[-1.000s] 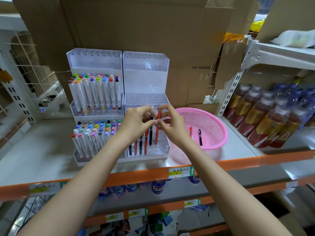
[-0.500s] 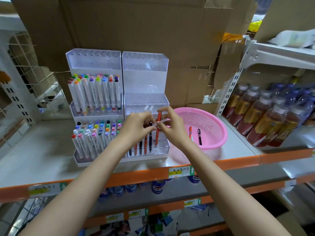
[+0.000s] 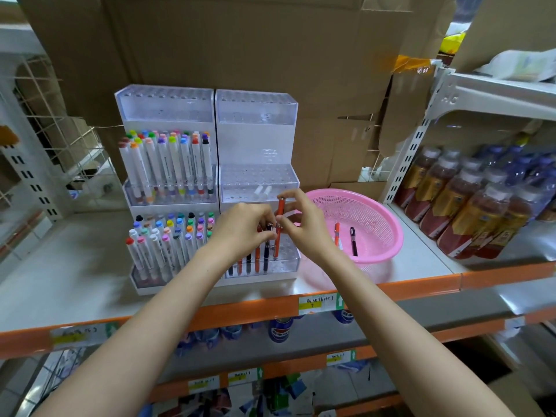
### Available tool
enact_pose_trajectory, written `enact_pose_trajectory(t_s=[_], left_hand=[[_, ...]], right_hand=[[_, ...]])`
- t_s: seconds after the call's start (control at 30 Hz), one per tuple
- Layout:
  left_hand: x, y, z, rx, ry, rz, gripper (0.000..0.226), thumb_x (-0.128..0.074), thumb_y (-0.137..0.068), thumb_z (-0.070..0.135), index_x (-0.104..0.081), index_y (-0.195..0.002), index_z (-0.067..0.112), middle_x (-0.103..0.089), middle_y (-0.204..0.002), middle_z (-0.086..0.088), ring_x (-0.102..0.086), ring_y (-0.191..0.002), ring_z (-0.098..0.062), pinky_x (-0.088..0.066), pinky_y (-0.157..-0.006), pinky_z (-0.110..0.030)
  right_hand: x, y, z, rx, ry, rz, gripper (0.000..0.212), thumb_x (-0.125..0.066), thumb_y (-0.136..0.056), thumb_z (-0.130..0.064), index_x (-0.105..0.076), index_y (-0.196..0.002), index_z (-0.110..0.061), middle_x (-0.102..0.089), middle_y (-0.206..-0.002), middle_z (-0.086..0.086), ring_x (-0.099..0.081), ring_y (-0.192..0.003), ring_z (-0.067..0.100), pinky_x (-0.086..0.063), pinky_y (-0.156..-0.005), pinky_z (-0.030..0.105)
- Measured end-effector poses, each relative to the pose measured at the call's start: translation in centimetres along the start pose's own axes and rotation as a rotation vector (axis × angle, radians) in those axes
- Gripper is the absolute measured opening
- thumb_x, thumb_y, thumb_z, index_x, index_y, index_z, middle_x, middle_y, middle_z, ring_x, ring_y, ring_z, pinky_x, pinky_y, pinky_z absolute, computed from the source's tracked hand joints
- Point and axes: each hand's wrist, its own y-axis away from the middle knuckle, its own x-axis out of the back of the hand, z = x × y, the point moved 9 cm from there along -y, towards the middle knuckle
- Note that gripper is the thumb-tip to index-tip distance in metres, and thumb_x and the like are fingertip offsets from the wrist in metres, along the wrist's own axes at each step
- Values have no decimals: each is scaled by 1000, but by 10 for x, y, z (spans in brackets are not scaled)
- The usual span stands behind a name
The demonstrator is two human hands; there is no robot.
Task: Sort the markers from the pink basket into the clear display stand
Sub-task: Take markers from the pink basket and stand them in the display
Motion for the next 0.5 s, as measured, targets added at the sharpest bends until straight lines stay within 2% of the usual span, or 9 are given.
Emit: enact_pose_trajectory(t_s=[0.13, 0.37, 0.5], left_hand=[[-1, 1, -1, 3, -24, 3, 21, -77, -77, 33, -65, -93, 26, -65, -85, 10, -58, -77, -6, -53, -72, -29], [1, 1, -4, 28, -53, -39, 24, -74, -78, 41, -65, -97, 29, -69, -93, 9, -63, -88, -10, -55, -77, -35], [6, 2, -9, 67, 3, -36, 20, -75, -77, 41, -69, -91, 28, -71, -88, 8, -64, -83, -9, -55, -76, -36]], right_hand=[[1, 2, -2, 14, -4, 6, 31, -63, -88, -3, -53, -114, -18, -67, -96, 3, -67, -84, 15, -57, -71, 33], [1, 4, -1, 23, -3, 1, 31, -64, -88, -5, -53, -112, -21, -67, -94, 1, -67, -83, 17, -57, -73, 40], [1, 6, -2, 37, -19, 1, 31, -67, -85, -3, -55, -110, -17, -68, -90, 0, -67, -79, 15, -57, -72, 39]])
